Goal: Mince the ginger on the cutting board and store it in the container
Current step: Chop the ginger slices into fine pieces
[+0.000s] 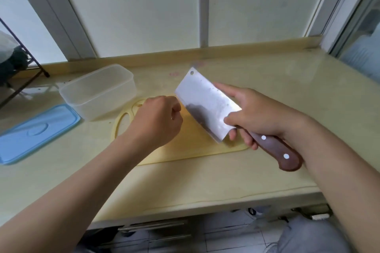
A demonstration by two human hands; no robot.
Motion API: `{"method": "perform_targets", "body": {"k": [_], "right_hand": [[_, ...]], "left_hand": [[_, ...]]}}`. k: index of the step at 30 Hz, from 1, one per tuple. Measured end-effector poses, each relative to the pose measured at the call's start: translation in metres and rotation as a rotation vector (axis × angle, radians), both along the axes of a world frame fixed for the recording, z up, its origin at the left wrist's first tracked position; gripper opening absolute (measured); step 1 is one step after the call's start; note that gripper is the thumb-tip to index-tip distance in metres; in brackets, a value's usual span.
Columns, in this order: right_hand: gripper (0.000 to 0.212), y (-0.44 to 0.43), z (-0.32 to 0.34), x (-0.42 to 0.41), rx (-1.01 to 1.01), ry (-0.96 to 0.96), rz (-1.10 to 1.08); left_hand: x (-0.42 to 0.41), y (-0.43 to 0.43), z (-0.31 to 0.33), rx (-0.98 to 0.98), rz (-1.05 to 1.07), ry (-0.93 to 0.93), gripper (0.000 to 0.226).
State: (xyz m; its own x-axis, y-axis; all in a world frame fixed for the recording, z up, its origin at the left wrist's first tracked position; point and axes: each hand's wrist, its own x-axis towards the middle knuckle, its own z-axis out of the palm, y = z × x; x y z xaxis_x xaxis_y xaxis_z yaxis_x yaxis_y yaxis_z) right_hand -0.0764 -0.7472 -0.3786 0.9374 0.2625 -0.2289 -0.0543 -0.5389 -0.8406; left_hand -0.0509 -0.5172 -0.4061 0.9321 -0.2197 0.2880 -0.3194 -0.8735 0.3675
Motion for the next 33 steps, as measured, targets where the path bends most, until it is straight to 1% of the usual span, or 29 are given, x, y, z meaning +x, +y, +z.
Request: {"method": "perform_targets", "body": {"k": [4,11,16,21,24,29,33], "right_hand": [[0.091,0.005,-0.001,-0.005,-0.127,0.044,0.035],[0.09,-0.017,0.005,0.022,-0.241,-0.008,-0.049],[0.088,-0.027,0.007,0.035,-0.243,-0.012,-0.069],[0.089,-0.027,0.011,0.029,-0.202,-0.056,-0.036],[0.09,-0.024,0.013,0.014,-0.182,-0.06,-0.003],[0.091,-0.014,0.002,-0.003,-0.209,-0.018,0.063],[0.09,-0.022,-0.001,0.008,-0.253,-0.01,0.045]], "left_hand": [[-0.002,0.014,-0.008,0.037,-0.024,-0.043,0.012],[-0.009,0.031,-0.014,0.084,-0.041,-0.095,0.015],[-0.007,0.036,-0.017,0.129,-0.079,-0.117,0.018],[-0.006,0.036,-0.019,0.167,-0.101,-0.17,0.018],[-0.006,0.034,-0.02,0.18,-0.096,-0.189,0.027],[-0.005,0.032,-0.022,0.201,-0.082,-0.195,0.025],[-0.006,0.036,-0.025,0.217,-0.094,-0.195,0.025]]}}
